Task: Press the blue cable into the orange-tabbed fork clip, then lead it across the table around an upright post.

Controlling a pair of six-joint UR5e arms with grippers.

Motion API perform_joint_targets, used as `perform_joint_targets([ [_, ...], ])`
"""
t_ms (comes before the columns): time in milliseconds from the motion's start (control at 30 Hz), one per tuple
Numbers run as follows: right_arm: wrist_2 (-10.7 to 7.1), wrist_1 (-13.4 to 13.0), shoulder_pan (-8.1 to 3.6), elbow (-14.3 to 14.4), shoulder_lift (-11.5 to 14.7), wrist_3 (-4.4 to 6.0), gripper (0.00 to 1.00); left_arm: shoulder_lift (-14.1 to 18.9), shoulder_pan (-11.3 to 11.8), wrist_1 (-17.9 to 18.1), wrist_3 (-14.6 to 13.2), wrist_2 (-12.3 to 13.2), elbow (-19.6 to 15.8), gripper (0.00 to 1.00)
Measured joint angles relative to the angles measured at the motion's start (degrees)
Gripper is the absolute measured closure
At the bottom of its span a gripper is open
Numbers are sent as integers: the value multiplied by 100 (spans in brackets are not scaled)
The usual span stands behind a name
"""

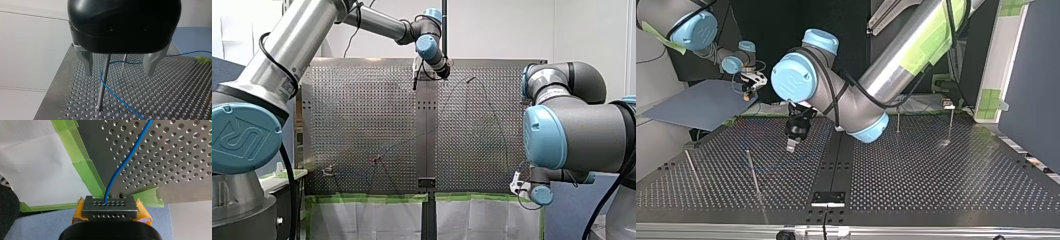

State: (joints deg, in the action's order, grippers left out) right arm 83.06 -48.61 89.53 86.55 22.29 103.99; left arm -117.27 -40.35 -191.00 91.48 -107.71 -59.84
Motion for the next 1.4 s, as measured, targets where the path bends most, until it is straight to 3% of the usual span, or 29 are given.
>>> perform_joint_targets([
  [367,-23,8,3,0,1,4,100,0,-3,-1,23,0,1,0],
  [667,-26,25,2,2,1,0,100,82,-28,-102,214,-9,-120,0],
  [1400,-34,26,14,-1,3,-72,100,1234,82,1007,1124,179,-1282,0],
])
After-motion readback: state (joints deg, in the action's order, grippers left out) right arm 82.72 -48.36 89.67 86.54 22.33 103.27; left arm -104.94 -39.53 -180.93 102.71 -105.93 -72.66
